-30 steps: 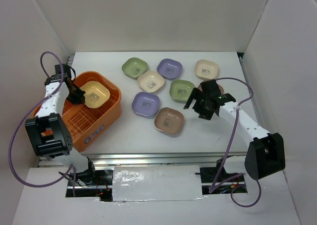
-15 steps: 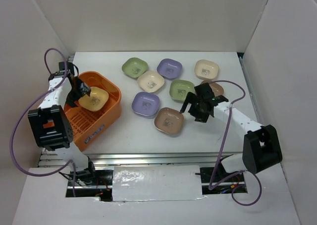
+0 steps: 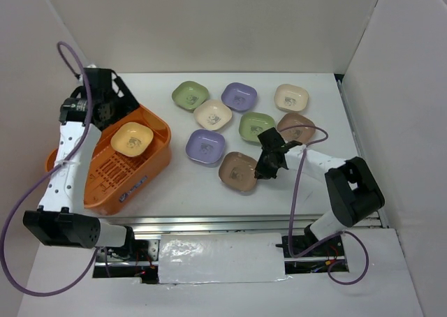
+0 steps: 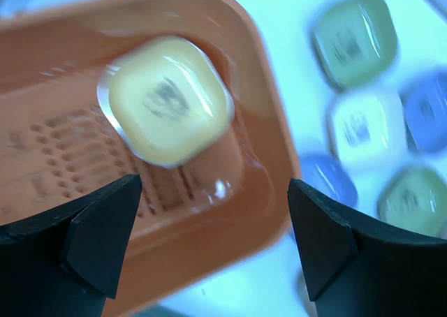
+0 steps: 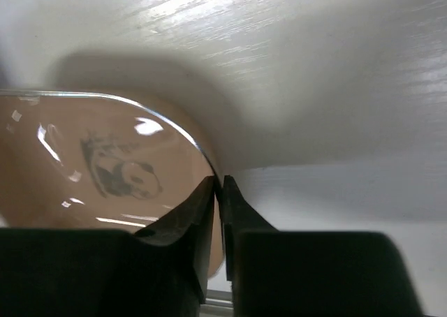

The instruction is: Place the plates into the plastic bin on the countertop

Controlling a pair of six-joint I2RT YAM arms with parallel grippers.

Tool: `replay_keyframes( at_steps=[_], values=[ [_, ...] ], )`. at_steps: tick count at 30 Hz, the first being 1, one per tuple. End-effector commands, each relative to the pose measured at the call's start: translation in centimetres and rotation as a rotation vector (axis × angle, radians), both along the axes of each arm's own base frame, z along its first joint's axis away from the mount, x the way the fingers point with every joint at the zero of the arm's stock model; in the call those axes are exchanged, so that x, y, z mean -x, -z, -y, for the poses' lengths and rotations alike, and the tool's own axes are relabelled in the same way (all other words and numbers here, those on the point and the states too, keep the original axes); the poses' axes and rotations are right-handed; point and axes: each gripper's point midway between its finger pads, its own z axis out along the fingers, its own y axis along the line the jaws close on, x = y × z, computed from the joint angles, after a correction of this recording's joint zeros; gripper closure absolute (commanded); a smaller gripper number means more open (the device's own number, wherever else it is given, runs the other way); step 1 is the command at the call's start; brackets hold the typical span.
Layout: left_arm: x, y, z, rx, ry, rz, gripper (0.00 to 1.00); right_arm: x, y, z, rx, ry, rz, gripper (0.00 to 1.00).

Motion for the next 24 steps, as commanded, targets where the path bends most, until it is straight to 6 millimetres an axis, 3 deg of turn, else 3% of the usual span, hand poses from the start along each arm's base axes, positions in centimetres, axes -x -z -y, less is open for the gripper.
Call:
replay_keyframes(
  at_steps=[1, 3, 4, 6, 9, 15, 19, 20, 21, 23, 24],
  values=[
    [0.4, 1.6, 6.3, 0.046, 0.232, -0.069, 0.01, -0.7, -0.6, -0.2, 0.022, 0.036, 0.054, 0.88],
    [0.0, 1.8, 9.6, 0.066, 0.328, -0.082, 0.01, -0.3, -1.1, 0.0, 0.045, 0.034, 0.062, 1.00],
    [0.3, 2.0, 12.6, 0.070, 0.411, -0.092, 0.01, -0.2, -2.0, 0.1, 0.044, 0.038, 0.083, 1.00],
    [-0.4, 2.7, 16.2, 0.081, 0.527, -0.121, 0.01, 0.5, -3.0, 0.7, 0.076, 0.032, 0.090, 1.00],
    [0.8, 4.3, 22.9, 0.057, 0.734, -0.203, 0.01, 0.9, -7.3, 1.1, 0.100, 0.028, 0.176, 1.00],
    [2.8, 8.2, 29.8, 0.045, 0.945, -0.338, 0.01, 1.4, -13.6, 1.0, 0.030, 0.002, 0.269, 1.00],
    [3.9, 9.1, 31.8, 0.048, 1.006, -0.358, 0.02, 1.4, -16.4, 0.5, -0.038, -0.004, 0.321, 1.00],
    [4.1, 9.7, 32.0, 0.039, 1.010, -0.377, 0.07, 1.5, -17.2, 0.5, -0.055, 0.000, 0.341, 1.00],
    [4.4, 9.8, 32.3, 0.031, 1.020, -0.384, 0.26, 1.5, -17.8, 0.4, -0.066, 0.004, 0.352, 1.00],
    [4.4, 10.2, 32.2, 0.010, 1.016, -0.399, 0.54, 1.7, -18.5, 0.7, -0.077, 0.011, 0.367, 1.00],
    [4.4, 10.4, 32.2, 0.006, 1.009, -0.399, 0.82, 1.7, -18.7, 0.6, -0.085, 0.007, 0.371, 1.00]
  ],
)
